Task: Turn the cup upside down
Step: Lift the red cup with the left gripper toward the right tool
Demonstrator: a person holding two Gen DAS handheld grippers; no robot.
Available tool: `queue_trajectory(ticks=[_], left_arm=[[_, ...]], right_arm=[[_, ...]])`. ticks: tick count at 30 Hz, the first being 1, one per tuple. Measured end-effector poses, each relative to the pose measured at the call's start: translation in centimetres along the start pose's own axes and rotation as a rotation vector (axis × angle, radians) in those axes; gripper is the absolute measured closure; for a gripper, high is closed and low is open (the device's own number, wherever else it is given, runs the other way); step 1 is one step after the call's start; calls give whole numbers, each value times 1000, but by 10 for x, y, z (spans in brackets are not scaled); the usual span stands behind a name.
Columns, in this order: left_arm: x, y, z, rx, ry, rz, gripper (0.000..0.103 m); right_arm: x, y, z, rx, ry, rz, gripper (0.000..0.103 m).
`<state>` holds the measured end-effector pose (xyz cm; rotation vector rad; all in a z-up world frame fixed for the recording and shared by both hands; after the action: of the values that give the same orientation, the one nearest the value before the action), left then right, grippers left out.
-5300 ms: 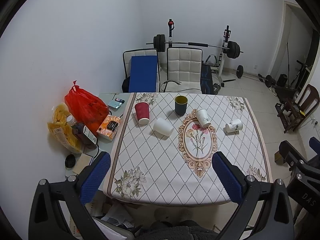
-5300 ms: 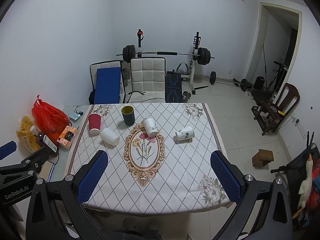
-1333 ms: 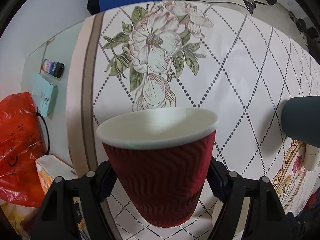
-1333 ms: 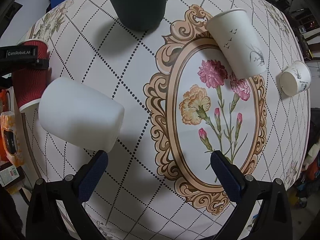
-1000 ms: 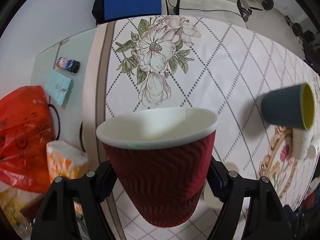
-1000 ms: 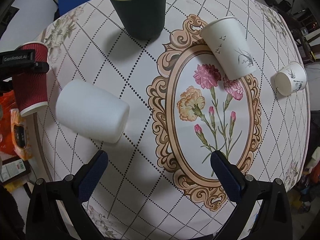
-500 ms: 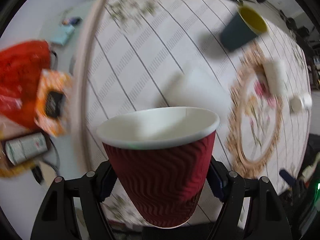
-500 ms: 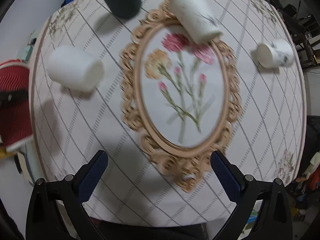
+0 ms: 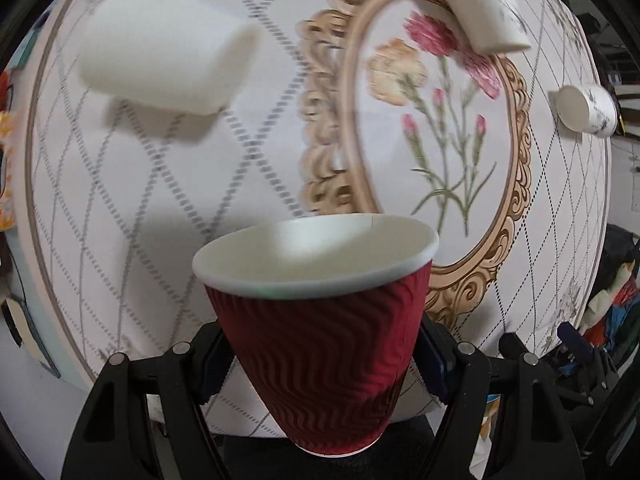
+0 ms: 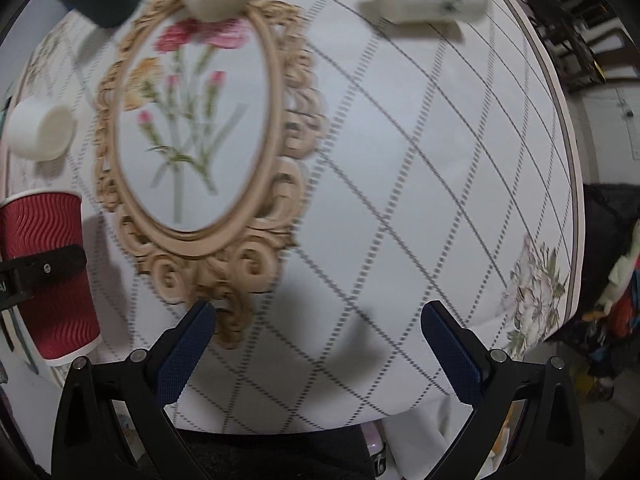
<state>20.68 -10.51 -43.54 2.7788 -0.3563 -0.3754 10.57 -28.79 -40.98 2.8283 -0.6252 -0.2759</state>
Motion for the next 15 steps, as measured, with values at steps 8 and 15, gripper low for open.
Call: queue_trajectory(ticks=[8, 15], left_arm=[[14, 26, 23, 60, 28, 44, 28], [23, 37, 34, 100, 39, 57, 26]], right_arm=[[3, 26, 23, -2, -19, 17, 0], [9, 31, 27, 4, -11, 11, 0]])
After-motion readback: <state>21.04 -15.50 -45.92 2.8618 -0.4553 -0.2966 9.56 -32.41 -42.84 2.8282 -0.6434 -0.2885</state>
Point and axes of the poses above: each gripper's, at about its wrist camera, not at the fingertips, and z roughly the way its jaws point, y to its right, x to its top, the point moved 5 cm from there along z, roughly the way its jaws point, and after that the axes turned 13 degrees about -x, right-handed, at the moved point
